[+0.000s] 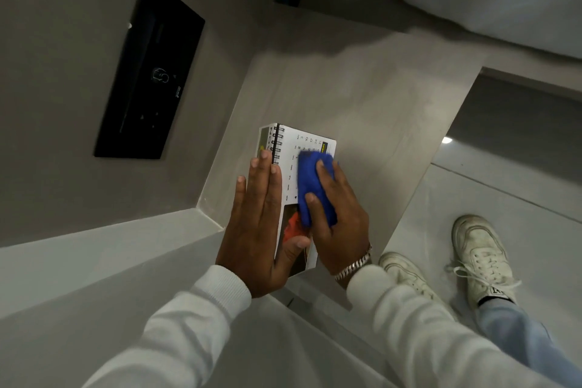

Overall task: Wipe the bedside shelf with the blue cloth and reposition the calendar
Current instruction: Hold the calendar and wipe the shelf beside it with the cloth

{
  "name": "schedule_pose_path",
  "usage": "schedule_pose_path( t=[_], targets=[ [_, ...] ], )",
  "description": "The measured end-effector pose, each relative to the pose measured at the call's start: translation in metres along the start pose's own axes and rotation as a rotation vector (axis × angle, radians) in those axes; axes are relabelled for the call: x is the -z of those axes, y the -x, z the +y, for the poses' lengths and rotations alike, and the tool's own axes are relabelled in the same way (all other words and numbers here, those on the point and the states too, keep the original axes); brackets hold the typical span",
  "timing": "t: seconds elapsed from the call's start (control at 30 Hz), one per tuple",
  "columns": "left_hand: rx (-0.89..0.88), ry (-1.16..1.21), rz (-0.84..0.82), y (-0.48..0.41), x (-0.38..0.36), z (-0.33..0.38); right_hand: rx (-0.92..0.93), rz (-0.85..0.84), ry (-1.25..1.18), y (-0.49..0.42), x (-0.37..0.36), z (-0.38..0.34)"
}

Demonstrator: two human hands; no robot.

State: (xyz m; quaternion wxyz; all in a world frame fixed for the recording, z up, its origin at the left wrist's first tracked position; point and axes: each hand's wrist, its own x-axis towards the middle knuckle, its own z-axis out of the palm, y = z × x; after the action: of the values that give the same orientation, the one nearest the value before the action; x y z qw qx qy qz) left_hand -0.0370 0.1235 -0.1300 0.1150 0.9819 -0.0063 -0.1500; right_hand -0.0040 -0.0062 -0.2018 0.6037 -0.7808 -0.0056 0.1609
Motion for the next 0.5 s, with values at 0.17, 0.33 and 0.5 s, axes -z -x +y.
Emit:
schedule_pose_path(
  t=[0.17,0.33,0.5],
  targets=[
    [-0.021,0.023,0.021,0.000,0.000,0.000,0.058,-0.053,0.007,0.021,0.001,0.001],
    [-0.051,0.030,0.031,0.001,-0.002,-0.001,0.091,0.066,0.000,-0.020,-0.004,-0.015],
    [-0.034,0.000,0.030,0.000,-0.003,-0.002,-0.026,0.089,-0.019,-0.037,0.000,-0.009]
  ],
)
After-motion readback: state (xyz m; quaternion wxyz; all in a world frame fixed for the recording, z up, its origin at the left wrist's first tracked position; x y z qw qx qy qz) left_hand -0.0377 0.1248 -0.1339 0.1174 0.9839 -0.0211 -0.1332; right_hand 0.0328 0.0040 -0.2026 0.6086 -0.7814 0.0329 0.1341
